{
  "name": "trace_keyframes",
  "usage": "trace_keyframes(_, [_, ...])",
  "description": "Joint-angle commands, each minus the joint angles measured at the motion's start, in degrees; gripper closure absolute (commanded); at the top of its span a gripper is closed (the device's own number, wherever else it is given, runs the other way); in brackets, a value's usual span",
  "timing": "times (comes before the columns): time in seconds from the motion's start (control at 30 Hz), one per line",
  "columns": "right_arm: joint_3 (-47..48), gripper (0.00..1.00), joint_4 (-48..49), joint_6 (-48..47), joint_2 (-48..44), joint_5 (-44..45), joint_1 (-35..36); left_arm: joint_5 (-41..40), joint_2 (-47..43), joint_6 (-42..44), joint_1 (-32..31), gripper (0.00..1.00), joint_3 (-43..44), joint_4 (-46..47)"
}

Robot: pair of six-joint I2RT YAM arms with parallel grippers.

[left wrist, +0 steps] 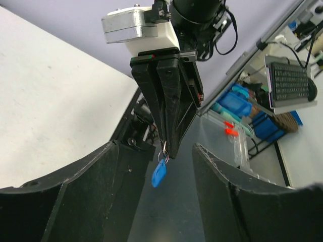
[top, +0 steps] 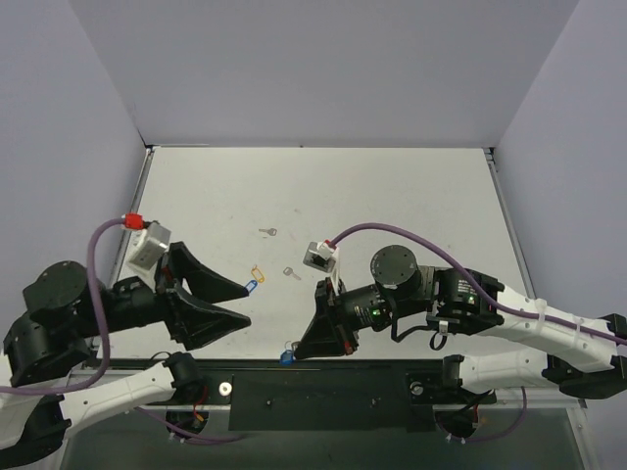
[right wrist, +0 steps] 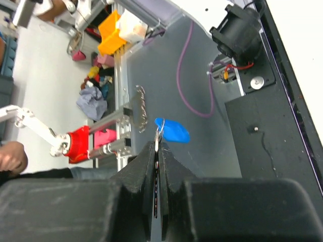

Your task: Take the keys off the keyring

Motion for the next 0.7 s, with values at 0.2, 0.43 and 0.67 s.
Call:
trace_keyframes(0.2, [5.4, 1.0, -4.6, -8.1, -1.9, -1.7, 1.1, 17.8, 6.5, -2.6, -0.2, 0.34, -2.6, 10.4])
trace_keyframes(0.43, [8.5, 1.0, -7.1, -9.4, -2.0, -0.8, 1.4, 19.8, 6.4, -5.6, -0.2, 0.4, -7.0, 16.0])
trace_keyframes(0.67, [9.9, 1.0, -8.1, -10.1, -1.5, 0.6, 1.9, 20.5, 7.6, -7.6, -0.2, 0.41, -8.7, 19.8])
